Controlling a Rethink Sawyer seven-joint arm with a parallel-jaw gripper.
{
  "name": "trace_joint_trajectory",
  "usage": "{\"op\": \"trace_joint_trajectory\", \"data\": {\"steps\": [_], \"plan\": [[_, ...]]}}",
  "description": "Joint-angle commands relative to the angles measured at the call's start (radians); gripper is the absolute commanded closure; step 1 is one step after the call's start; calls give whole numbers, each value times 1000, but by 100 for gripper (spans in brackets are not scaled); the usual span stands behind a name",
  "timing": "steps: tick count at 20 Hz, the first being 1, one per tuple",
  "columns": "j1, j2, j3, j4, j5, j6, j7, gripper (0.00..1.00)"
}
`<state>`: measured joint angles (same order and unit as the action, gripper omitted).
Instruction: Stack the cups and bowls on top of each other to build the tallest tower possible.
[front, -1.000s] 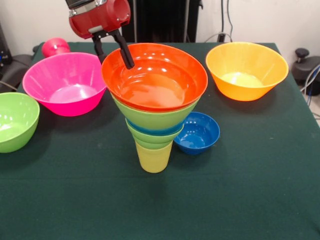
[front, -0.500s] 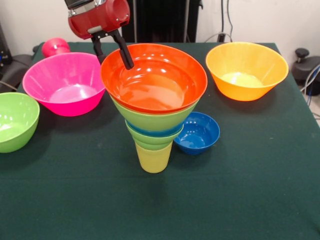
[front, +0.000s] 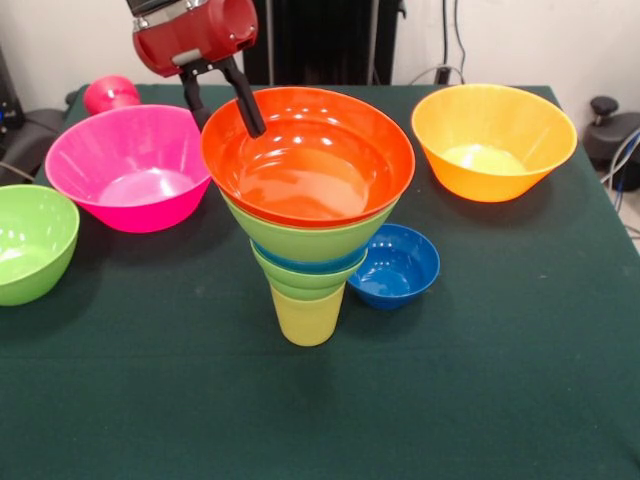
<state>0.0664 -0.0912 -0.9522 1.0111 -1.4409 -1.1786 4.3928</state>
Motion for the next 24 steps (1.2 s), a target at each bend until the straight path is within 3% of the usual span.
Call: {"op": "trace_joint_trajectory", "data": {"steps": [1, 14, 24], "plan": [[-29, -59, 108, -60, 45, -20, 310, 0], [-36, -108, 17, -37, 66, -165, 331, 0], [6, 24, -239, 5, 208, -277, 360, 0]]}}
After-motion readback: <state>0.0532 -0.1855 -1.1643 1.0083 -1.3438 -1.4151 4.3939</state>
